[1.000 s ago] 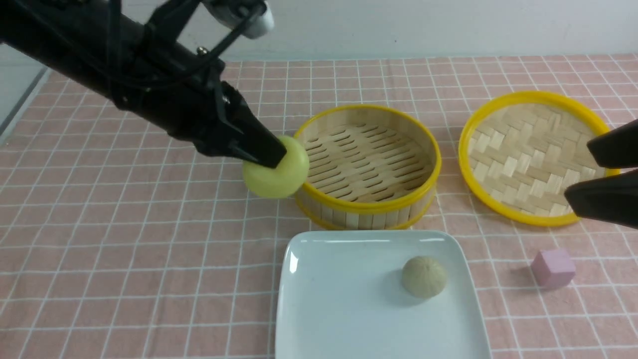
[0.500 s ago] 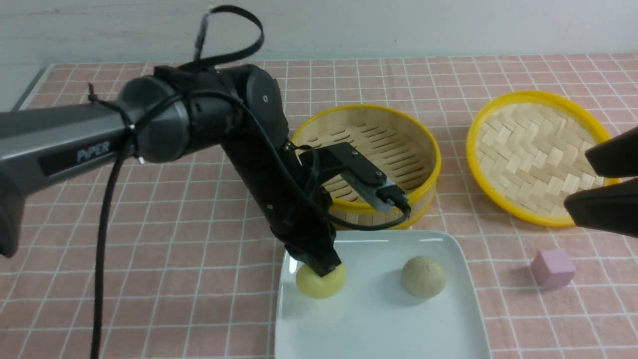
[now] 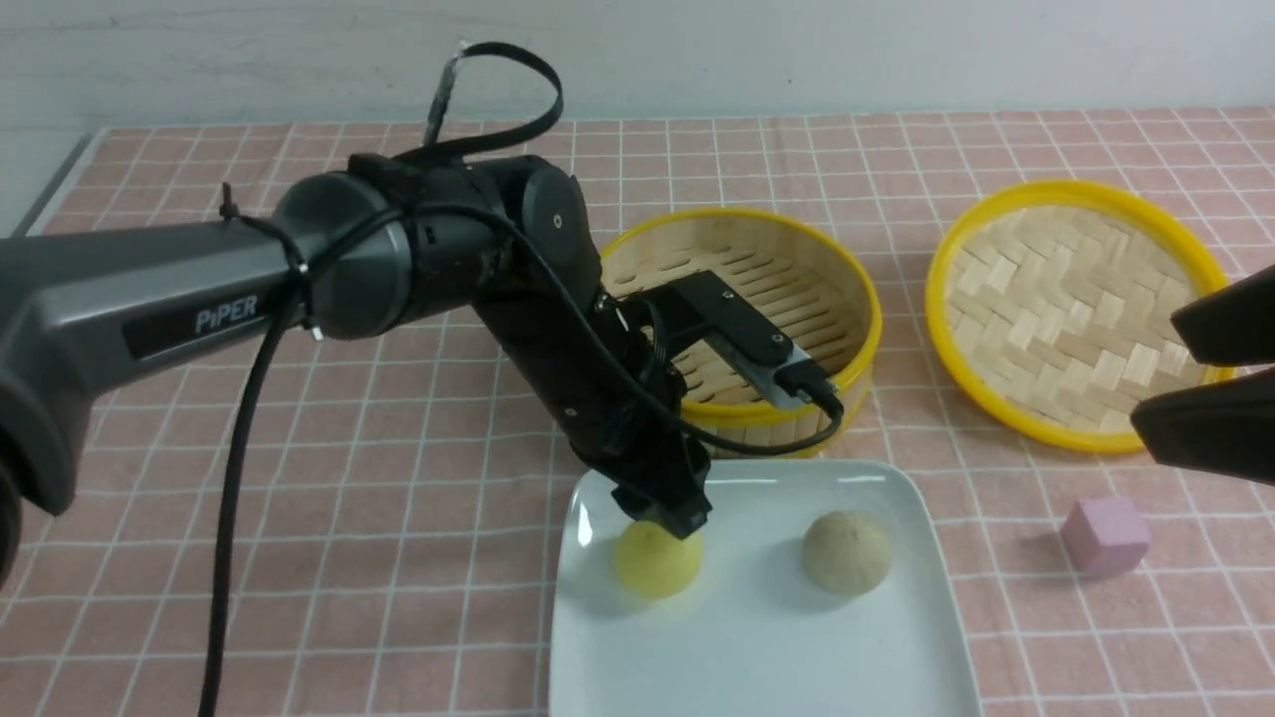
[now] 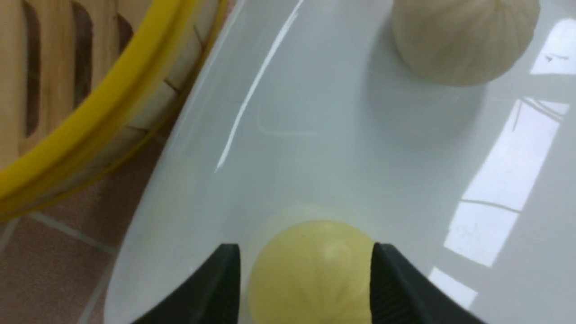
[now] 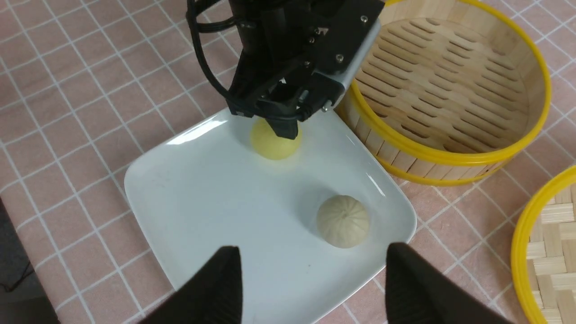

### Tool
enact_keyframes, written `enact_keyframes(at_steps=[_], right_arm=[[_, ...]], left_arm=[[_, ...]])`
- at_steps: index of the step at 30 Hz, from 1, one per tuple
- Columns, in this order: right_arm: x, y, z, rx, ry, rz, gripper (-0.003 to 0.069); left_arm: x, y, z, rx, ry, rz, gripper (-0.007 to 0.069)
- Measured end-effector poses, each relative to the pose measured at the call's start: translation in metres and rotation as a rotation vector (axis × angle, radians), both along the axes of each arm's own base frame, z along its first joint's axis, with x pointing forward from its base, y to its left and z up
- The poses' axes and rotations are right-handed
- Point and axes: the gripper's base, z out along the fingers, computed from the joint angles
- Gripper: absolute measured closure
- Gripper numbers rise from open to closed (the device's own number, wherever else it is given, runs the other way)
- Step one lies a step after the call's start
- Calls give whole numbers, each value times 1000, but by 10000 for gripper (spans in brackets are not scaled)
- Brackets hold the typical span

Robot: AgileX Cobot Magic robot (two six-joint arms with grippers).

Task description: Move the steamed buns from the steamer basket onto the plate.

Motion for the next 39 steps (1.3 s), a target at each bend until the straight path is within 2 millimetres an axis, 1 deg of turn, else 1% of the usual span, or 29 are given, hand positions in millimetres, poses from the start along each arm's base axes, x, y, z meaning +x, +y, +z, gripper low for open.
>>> enact_keyframes(at_steps=[3, 5, 8, 9, 10, 11, 12, 13, 17, 18, 19, 20, 23, 24, 25, 26, 27, 28, 29, 31, 32, 34, 36, 37, 38, 39], right_arm=[[0, 0, 0, 1, -2, -1, 227], [2, 0, 2, 13, -23, -12, 227], [6, 0, 6, 43, -67, -42, 227], [8, 0, 8, 66, -83, -66, 227], [9, 0, 9, 76, -90, -77, 227], [11, 0, 11, 98, -104, -100, 227], [14, -1, 14, 134, -130, -144, 227], [17, -3, 17, 151, -161, -181, 227], [19, -13, 28, 131, -317, -261, 227], [19, -14, 29, 129, -327, -264, 227], [14, -20, 34, 102, -405, -284, 227], [9, -24, 38, 100, -442, -295, 227], [-14, -35, 51, 155, -501, -332, 227], [-16, -36, 52, 157, -508, -333, 227], [-31, -42, 56, 201, -518, -349, 227], [-38, -44, 58, 216, -527, -352, 227], [-54, -51, 61, 247, -535, -359, 227], [-64, -54, 62, 260, -542, -359, 227], [-79, -60, 63, 270, -554, -357, 227], [-102, -69, 61, 272, -568, -353, 227], [-104, -70, 61, 272, -569, -352, 227], [-130, -81, 53, 280, -581, -359, 227], [-139, -85, 44, 290, -589, -369, 227], [-139, -85, 35, 286, -579, -374, 227], [-139, -85, 33, 283, -577, -376, 227], [-141, -86, 26, 286, -577, -382, 227]], left_arm=[[-3, 6, 23, -5, -59, 35, 183], [-10, 16, 53, -9, -139, 80, 175], [-18, 28, 84, -17, -217, 147, 175], [-23, 35, 99, -25, -252, 195, 175], [-24, 36, 101, -27, -258, 205, 175], [-27, 41, 111, -35, -278, 245, 175], [-33, 50, 127, -53, -314, 319, 175], [-36, 56, 136, -58, -342, 377, 175], [-46, 78, 165, -51, -472, 500, 175], [-46, 78, 165, -48, -477, 504, 175], [-48, 86, 174, -38, -533, 545, 175], [-49, 89, 178, -36, -559, 566, 175], [-49, 95, 184, -32, -615, 606, 175], [-48, 95, 184, -32, -617, 608, 175], [-47, 96, 186, -40, -639, 618, 175], [-47, 96, 187, -43, -644, 620, 175], [-46, 95, 188, -59, -659, 619, 175], [-45, 94, 189, -71, -669, 617, 175], [-45, 93, 190, -82, -678, 614, 175], [-44, 92, 192, -105, -695, 607, 175], [-44, 92, 192, -107, -696, 606, 175], [-43, 90, 194, -131, -711, 599, 175], [-43, 90, 195, -142, -714, 600, 175], [-43, 89, 195, -149, -716, 602, 175], [-43, 89, 195, -151, -715, 603, 175], [-43, 89, 195, -158, -717, 605, 175]])
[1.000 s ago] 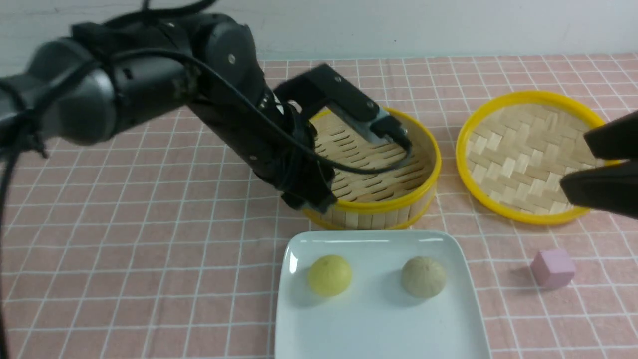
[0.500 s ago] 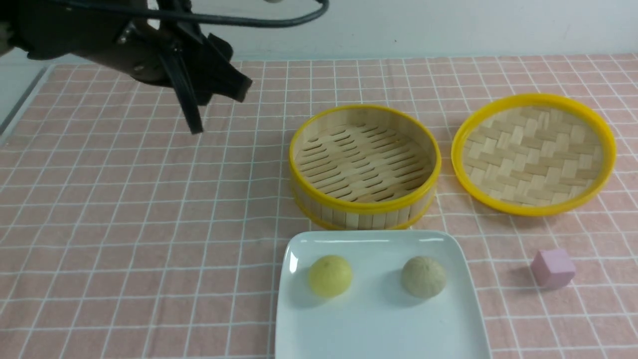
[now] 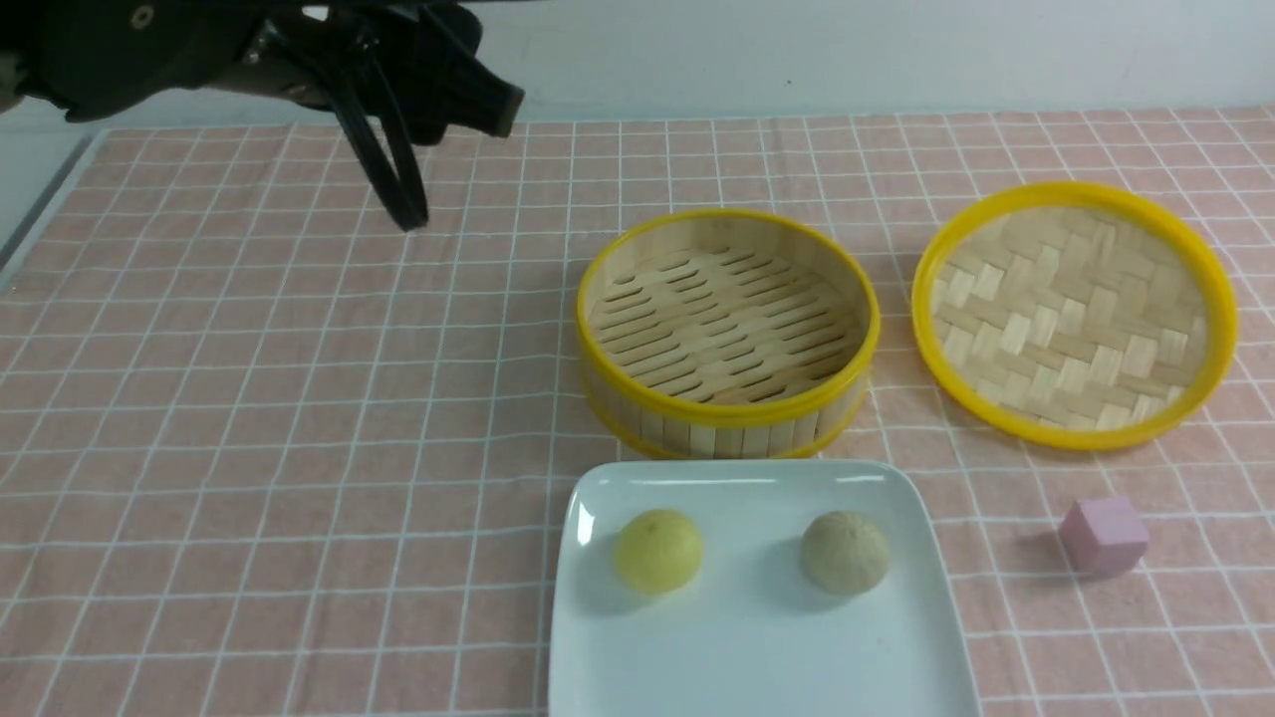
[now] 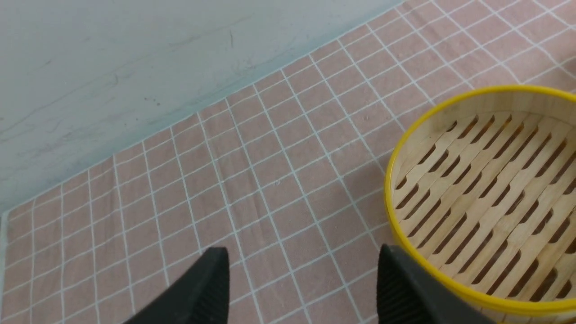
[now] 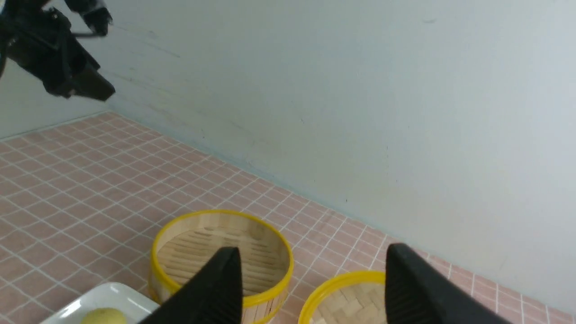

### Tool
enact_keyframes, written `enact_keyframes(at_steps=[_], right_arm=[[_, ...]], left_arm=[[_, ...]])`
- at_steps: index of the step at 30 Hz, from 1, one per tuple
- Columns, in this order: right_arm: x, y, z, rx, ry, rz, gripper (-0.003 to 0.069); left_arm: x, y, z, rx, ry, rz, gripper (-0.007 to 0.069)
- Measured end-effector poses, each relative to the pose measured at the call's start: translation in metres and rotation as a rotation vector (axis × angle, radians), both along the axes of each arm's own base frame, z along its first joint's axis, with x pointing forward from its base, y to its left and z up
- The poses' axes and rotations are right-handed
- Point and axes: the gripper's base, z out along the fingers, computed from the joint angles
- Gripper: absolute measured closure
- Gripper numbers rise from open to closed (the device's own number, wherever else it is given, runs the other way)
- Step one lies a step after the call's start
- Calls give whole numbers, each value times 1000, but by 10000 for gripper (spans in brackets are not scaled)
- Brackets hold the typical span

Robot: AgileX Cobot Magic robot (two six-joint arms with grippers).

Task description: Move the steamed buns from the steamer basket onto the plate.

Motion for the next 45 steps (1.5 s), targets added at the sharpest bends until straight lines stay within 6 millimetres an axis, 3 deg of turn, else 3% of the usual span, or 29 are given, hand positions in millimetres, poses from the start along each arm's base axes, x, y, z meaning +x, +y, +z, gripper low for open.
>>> enact_keyframes(at_steps=[4, 10, 17, 25, 36, 45], right_arm=[[11, 3, -57, 12, 38, -11, 227], [17, 4, -103, 117, -44, -27, 228], [34, 10, -149, 94, 74, -37, 261], [41, 13, -174, 64, 150, -42, 328], [41, 13, -181, 48, 192, -42, 434], [43, 14, -191, 37, 219, -48, 442]], left_arm=[[0, 0, 1, -10, -5, 0, 175], [0, -1, 1, -11, -6, -1, 175], [0, -1, 1, -14, -9, -3, 175], [1, -1, 2, -18, -17, -8, 175], [1, -3, 4, -34, -41, -22, 175], [1, -4, 5, -39, -48, -27, 175]])
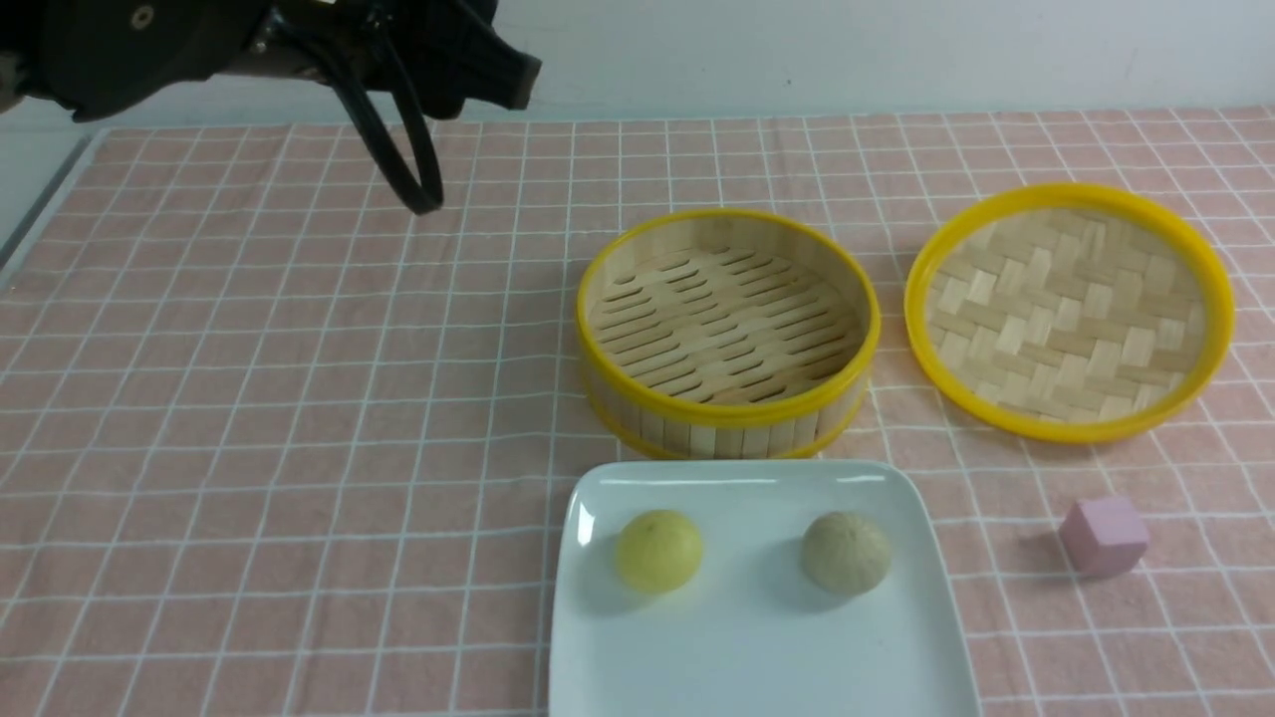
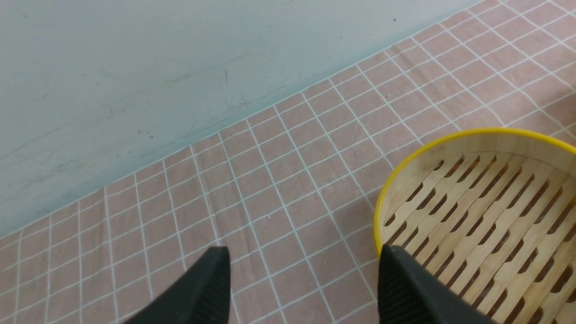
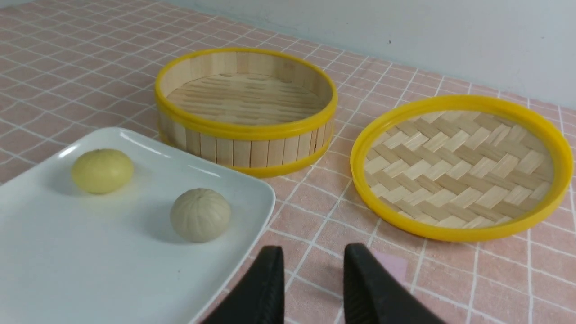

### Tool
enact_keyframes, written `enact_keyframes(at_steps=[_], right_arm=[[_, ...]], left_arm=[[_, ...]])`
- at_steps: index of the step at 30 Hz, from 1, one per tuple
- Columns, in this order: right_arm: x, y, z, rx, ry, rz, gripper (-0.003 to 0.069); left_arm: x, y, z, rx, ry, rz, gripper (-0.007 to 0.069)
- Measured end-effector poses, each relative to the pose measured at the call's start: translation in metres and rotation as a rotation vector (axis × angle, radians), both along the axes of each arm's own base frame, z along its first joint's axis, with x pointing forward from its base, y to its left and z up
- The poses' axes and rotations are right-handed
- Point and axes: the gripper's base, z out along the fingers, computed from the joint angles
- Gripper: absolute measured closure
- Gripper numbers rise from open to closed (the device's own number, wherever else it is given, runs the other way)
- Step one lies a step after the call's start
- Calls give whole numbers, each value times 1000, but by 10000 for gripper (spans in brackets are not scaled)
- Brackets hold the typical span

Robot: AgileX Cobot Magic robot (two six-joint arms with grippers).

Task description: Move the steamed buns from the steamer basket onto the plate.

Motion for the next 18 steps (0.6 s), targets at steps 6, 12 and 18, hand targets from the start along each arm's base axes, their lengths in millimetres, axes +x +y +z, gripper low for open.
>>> enact_keyframes(at_steps=[6, 12, 18], right_arm=[[3, -3, -15, -19, 62, -88, 436], [5, -5, -22, 38, 98, -182, 428], [9, -8, -54, 35, 161, -265, 423]], left_arm=[[0, 0, 0, 0, 0, 0, 175], [0, 0, 0, -15, 4, 7, 175], [0, 0, 0, -21, 6, 10, 175]])
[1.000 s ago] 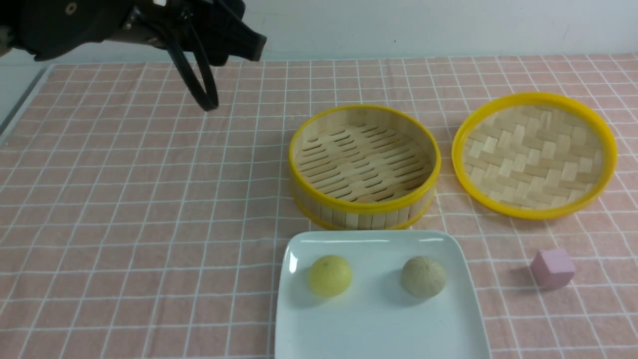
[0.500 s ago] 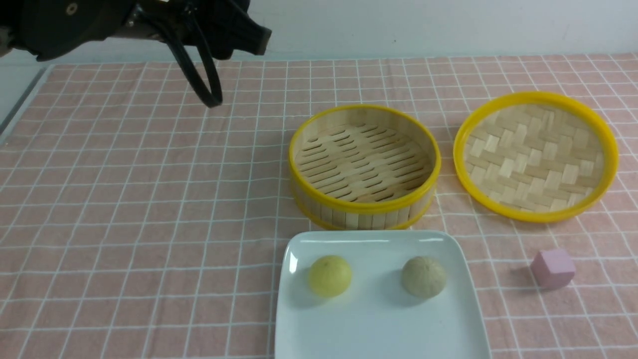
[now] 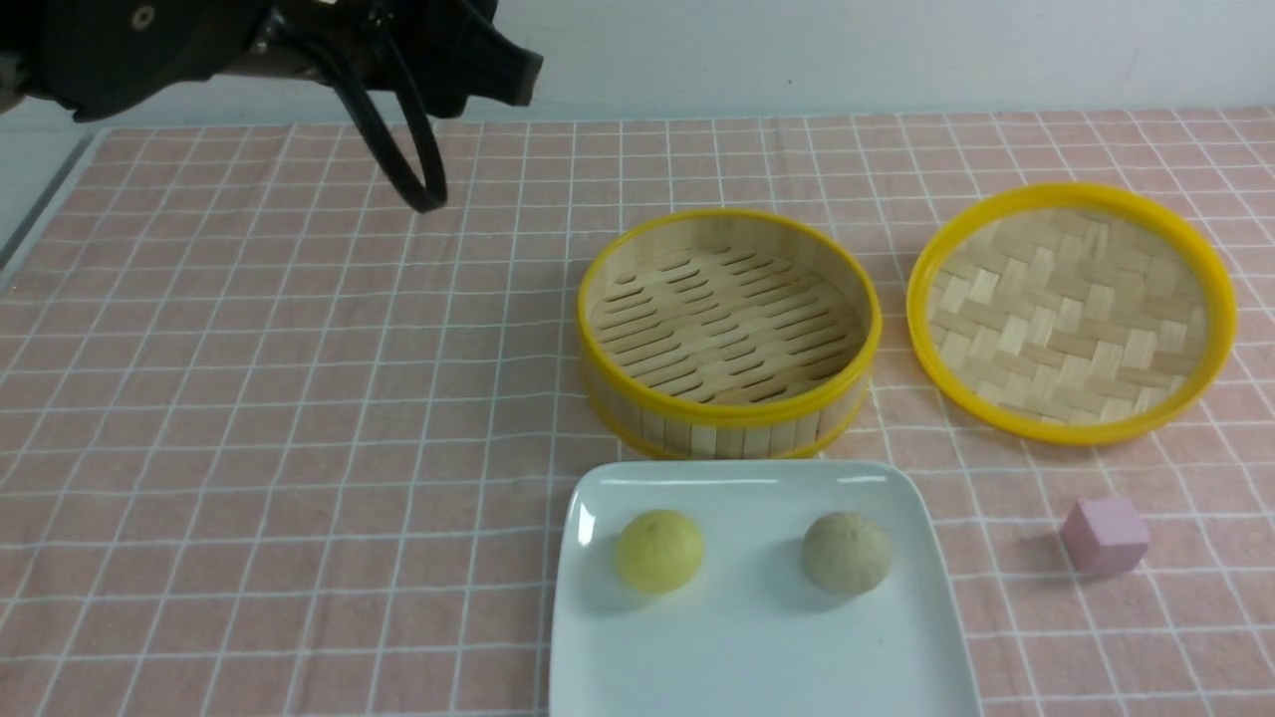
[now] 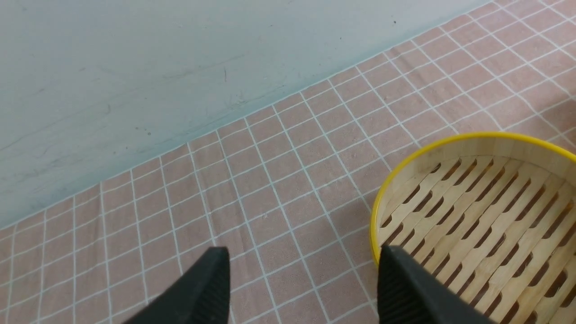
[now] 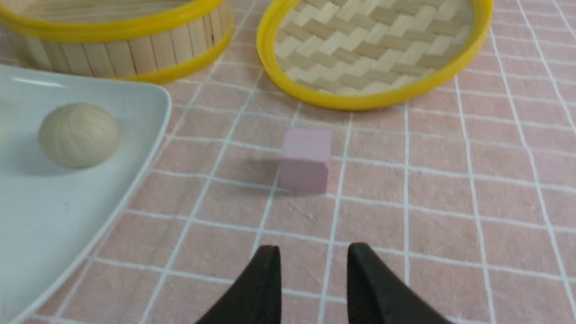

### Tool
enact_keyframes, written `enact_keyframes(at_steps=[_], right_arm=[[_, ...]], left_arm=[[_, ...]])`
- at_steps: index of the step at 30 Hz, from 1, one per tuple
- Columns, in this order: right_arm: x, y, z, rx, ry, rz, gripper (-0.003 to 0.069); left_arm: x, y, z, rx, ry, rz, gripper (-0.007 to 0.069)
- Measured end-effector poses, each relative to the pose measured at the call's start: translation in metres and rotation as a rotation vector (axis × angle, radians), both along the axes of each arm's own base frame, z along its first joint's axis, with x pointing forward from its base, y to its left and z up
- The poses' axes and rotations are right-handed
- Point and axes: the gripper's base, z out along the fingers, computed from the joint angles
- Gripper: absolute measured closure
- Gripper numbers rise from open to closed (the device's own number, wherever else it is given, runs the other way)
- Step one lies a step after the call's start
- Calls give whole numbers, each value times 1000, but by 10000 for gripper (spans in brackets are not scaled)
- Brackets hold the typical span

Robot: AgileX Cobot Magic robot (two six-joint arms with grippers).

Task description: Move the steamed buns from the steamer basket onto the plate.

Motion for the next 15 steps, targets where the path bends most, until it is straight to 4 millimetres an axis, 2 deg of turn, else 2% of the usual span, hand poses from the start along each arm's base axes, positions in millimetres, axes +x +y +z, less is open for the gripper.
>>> enact_keyframes(at_steps=[3, 15], right_arm=[[0, -1, -14, 4, -1, -26, 423], [2, -4, -13, 11, -56, -71, 423]], left_arm=[[0, 0, 0, 1, 1, 0, 175], [0, 0, -1, -2, 6, 1, 175]])
